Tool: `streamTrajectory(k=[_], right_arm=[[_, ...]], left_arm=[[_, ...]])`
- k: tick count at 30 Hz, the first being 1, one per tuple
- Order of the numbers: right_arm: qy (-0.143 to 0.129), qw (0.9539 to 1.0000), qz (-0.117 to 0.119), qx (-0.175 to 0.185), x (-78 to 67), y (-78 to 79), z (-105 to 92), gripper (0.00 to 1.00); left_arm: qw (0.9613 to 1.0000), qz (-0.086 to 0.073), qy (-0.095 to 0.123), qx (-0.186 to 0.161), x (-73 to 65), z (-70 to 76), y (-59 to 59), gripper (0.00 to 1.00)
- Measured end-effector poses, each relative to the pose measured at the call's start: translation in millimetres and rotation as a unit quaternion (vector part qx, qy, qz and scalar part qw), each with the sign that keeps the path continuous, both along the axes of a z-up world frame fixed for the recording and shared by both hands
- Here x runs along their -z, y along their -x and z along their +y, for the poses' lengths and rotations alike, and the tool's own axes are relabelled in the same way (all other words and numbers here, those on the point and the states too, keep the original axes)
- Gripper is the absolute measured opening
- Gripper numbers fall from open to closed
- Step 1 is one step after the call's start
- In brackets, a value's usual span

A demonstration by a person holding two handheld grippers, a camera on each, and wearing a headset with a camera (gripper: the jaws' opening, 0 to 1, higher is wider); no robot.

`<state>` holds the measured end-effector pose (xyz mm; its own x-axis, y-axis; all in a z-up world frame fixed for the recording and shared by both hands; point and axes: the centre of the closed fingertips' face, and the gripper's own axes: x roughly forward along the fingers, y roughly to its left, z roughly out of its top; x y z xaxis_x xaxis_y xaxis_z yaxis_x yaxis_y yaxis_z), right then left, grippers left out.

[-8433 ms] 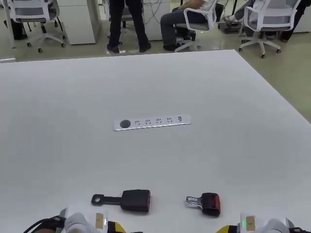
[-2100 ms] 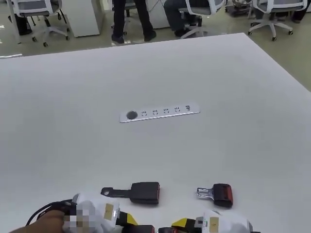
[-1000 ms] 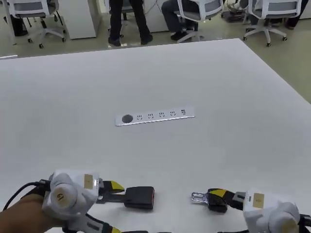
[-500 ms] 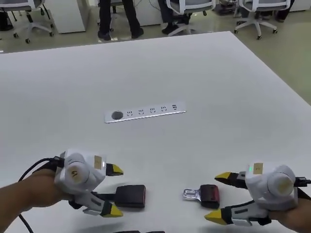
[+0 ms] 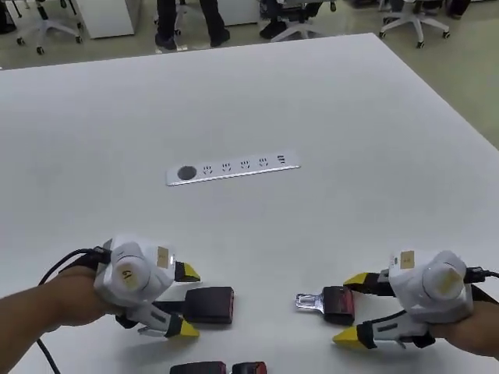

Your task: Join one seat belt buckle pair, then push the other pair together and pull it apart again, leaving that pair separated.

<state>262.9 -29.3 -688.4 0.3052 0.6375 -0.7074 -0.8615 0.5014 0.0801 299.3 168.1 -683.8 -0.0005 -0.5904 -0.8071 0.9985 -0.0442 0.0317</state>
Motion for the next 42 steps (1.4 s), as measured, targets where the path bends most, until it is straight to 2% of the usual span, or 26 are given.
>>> streamTrajectory(k=[2, 4, 9, 12, 13, 16, 18, 23, 28, 37, 42], right_arm=[[0.000, 1.0000, 0.002, -0.004, 1.8, -1.6, 1.1, 0.48], [0.006, 1.0000, -0.002, -0.007, 2.6, -3.0, 0.9, 0.46], [0.017, 0.9996, -0.006, -0.024, 3.3, -6.0, 4.2, 0.41], [0.035, 0.9984, -0.025, -0.036, 5.7, -12.6, 0.3, 0.35], [0.029, 0.9987, -0.020, -0.035, 3.5, -12.6, 0.5, 0.35], [0.035, 0.9981, -0.022, -0.046, 1.6, -12.4, 0.6, 0.35], [0.038, 0.9978, -0.019, -0.050, -0.2, -12.3, -0.3, 0.34], [0.045, 0.9969, -0.015, -0.063, 0.0, -10.2, -1.6, 0.34], [0.043, 0.9969, -0.013, -0.065, 0.0, -10.3, 0.7, 0.34], [0.034, 0.9973, -0.013, -0.063, 3.2, -13.4, 16.9, 0.34], [0.031, 0.9969, -0.013, -0.071, 0.9, -12.7, 28.1, 0.34]], left_arm=[[1.0000, -0.004, 0.001, 0.005, 0.1, -0.6, -0.8, 0.43], [1.0000, 0.003, 0.002, 0.003, 1.8, -2.1, -1.2, 0.39], [0.9998, 0.014, 0.007, 0.013, 3.5, -4.3, 1.3, 0.36], [0.9997, 0.017, 0.003, 0.018, 3.6, -4.4, 0.6, 0.36], [0.9996, 0.017, 0.002, 0.022, 3.5, -4.6, 0.9, 0.36], [0.9995, 0.017, 0.002, 0.026, 3.8, -4.9, 0.5, 0.35], [0.9996, 0.021, 0.001, 0.019, 4.2, -4.9, -0.4, 0.35], [0.9996, 0.021, -0.002, 0.016, 4.6, -5.4, -0.8, 0.34], [0.9996, 0.022, -0.002, 0.015, 4.6, -6.0, -1.0, 0.34], [0.9995, 0.025, -0.013, 0.011, 6.4, -6.2, -2.4, 0.34], [0.9996, 0.026, -0.011, 0.007, 5.4, -6.7, -0.9, 0.34]])
